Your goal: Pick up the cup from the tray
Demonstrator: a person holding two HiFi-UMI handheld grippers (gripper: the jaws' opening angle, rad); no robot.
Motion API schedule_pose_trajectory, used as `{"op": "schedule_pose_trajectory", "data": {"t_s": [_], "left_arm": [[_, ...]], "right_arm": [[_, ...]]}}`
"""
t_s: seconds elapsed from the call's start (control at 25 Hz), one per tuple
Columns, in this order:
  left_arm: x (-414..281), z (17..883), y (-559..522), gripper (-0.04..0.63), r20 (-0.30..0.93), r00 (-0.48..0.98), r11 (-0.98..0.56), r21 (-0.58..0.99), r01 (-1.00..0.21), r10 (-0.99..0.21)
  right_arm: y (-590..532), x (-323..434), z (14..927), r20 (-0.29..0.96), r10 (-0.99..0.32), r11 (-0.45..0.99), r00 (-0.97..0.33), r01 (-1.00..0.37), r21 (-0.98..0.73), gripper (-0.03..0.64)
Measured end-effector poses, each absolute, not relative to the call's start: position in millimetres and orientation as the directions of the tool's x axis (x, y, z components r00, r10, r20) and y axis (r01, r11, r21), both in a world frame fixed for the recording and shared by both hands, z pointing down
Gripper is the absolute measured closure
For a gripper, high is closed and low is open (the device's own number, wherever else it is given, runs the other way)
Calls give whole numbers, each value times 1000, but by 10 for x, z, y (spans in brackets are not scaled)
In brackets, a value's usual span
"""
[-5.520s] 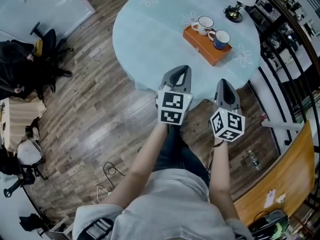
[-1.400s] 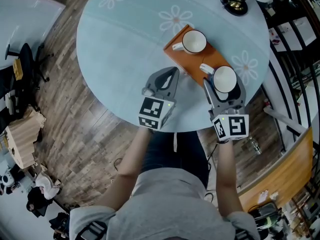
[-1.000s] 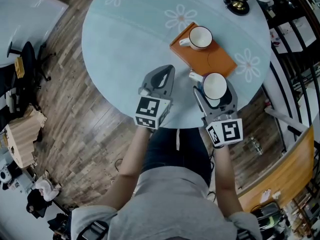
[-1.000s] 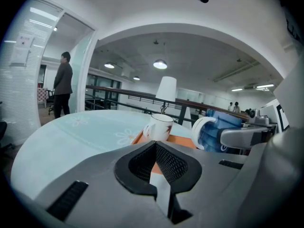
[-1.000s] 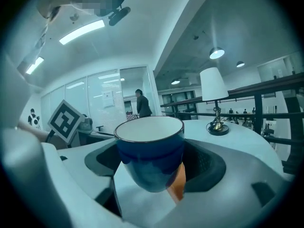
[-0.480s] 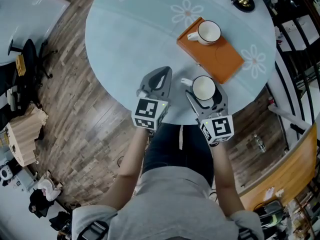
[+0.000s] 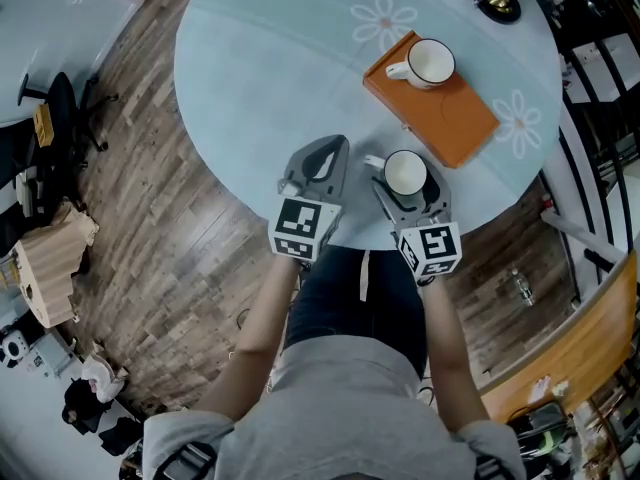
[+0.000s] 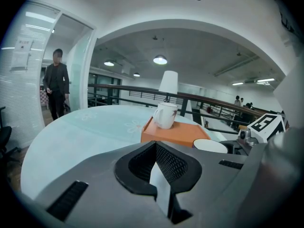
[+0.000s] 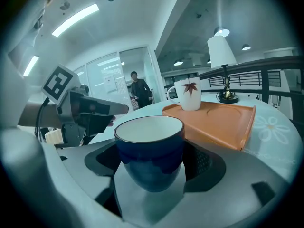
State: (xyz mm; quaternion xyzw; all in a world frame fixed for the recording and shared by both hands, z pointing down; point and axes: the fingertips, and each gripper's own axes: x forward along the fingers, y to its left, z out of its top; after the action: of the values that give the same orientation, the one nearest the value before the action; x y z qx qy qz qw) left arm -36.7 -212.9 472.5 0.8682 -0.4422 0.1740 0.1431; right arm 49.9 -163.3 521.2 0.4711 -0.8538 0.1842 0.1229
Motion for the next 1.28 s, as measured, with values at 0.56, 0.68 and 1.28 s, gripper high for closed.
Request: {"op": "schedule_pose_trajectory", "data": {"t_s": [0.56,0.68,1.28], "left_arm": [[-359,4776,-2105,588,435,552,-573,95,-814,-712],[-365,4779,-2099,588,435,552,-571,101,-815,-712],[-363,4713,-2140,588,421,553,-536,170,-827,-719]], "right_arm": [[-1490,413,5453,429,-731,535,-530,-836,-122,272],[-1456,394,5469,436,-730,547,-526,-832,-88,272],[-1387,408,5249,337,-781,564,-526,-825,18,273]]}}
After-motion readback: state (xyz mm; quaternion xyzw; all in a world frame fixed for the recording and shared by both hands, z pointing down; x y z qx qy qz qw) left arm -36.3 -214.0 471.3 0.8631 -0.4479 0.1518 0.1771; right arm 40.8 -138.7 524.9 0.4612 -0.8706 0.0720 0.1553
